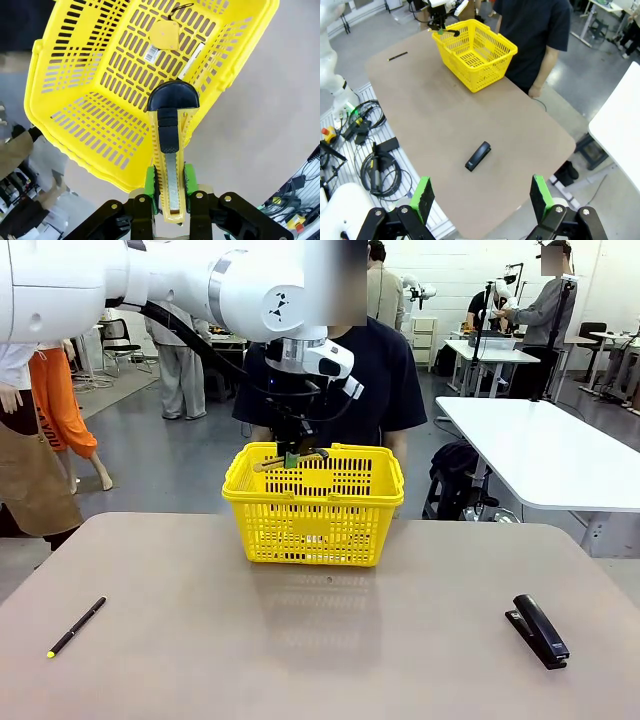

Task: Place the items the person wants into the basket.
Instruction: Pick up the item the person points to and place it in the Market Basket.

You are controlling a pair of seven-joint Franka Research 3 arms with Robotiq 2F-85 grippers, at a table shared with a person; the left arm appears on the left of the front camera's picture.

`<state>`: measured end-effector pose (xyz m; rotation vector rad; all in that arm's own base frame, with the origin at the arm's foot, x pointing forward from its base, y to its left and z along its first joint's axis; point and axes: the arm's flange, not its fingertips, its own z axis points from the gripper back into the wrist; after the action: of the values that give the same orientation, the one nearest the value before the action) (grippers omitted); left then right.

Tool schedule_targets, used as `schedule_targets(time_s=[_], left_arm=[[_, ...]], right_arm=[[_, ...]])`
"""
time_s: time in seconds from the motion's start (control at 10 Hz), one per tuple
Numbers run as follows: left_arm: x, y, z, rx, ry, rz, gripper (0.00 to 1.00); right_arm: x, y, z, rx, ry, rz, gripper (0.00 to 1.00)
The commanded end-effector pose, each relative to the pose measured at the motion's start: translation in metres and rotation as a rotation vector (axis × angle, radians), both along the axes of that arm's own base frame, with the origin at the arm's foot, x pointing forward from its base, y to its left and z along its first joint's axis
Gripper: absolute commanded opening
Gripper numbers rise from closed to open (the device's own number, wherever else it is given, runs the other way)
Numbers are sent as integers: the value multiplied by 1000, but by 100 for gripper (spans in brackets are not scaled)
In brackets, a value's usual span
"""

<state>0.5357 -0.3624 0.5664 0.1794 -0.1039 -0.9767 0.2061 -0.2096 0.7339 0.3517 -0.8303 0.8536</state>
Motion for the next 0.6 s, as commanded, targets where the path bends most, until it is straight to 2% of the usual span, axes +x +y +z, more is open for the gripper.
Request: schedule_targets(time_s=[0.0, 0.5], left_arm=[[0, 4, 2, -15, 14, 37, 26], [2, 3, 0, -5, 4, 14, 26]], right_arm=[[0, 1, 0, 13, 0, 11, 100], [0, 1, 0, 13, 0, 11, 100]])
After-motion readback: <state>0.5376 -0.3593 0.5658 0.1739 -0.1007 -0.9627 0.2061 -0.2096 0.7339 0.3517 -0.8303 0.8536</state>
